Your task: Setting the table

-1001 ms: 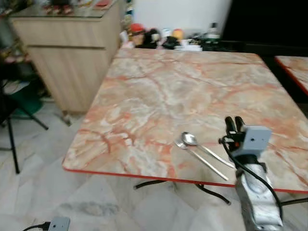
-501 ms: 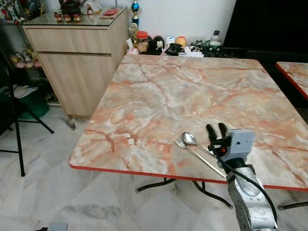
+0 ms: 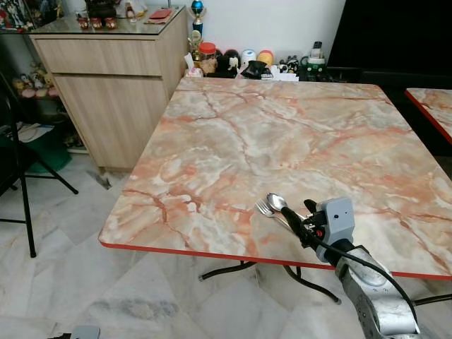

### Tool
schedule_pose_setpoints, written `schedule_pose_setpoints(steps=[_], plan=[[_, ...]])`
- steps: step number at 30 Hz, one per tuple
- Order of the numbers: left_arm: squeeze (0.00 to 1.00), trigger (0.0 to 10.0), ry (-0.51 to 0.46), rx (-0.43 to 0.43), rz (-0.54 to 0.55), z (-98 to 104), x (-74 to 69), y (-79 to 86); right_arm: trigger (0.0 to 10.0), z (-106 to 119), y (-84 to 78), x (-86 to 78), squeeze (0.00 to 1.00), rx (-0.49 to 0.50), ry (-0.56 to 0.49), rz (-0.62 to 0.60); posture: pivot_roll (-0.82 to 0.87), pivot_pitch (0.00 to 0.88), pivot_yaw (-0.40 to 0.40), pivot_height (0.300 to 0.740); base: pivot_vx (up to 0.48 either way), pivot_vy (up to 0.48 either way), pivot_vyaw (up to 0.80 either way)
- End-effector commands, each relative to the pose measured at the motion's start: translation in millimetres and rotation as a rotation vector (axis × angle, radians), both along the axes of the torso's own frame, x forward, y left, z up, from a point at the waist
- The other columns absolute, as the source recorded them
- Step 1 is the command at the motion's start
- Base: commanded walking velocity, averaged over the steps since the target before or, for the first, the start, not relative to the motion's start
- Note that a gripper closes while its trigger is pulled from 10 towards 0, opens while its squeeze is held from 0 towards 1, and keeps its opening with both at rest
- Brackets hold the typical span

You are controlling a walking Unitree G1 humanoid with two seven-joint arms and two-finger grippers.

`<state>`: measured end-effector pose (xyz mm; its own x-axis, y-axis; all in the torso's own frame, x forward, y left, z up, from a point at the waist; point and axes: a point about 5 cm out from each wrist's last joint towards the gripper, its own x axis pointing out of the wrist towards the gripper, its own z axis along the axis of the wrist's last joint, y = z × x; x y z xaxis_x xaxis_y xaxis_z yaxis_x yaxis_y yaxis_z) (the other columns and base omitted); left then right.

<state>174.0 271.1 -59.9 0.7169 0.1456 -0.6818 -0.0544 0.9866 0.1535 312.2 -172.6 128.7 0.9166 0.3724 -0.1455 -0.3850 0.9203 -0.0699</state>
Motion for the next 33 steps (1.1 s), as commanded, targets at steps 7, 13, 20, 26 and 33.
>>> schedule_pose_setpoints(steps=[7,13,20,26,33], plan=[[0.00,10.0,0.029,0.006,-0.008,-1.4,-3.8,3.1,10.0,-0.5,-1.8,3.4,0.00,-0.053,0.069,0.094,-0.02,0.106,0.032,0.740,0.000,0.000,0.00],[0.00,10.0,0.038,0.003,-0.008,-3.1,-7.6,3.1,10.0,-5.7,-1.6,6.9,0.00,-0.043,0.143,0.134,-0.02,0.123,0.039,0.740,0.000,0.000,0.00],[0.00,10.0,0.039,0.004,-0.010,-2.7,-7.5,4.0,10.0,-12.2,-5.3,14.1,0.00,-0.059,0.189,0.188,-0.02,0.128,0.043,0.740,0.000,0.000,0.00],[0.00,10.0,0.039,0.003,-0.016,-2.3,-7.1,4.3,10.0,-10.5,-6.9,19.3,0.00,-0.060,0.189,0.207,-0.02,0.131,0.046,0.740,0.000,0.000,0.00],[0.00,10.0,0.041,0.005,-0.020,-2.4,-7.4,4.2,10.0,-16.3,-9.2,22.5,0.00,-0.081,0.212,0.211,-0.02,0.133,0.046,0.740,0.000,0.000,0.00]])
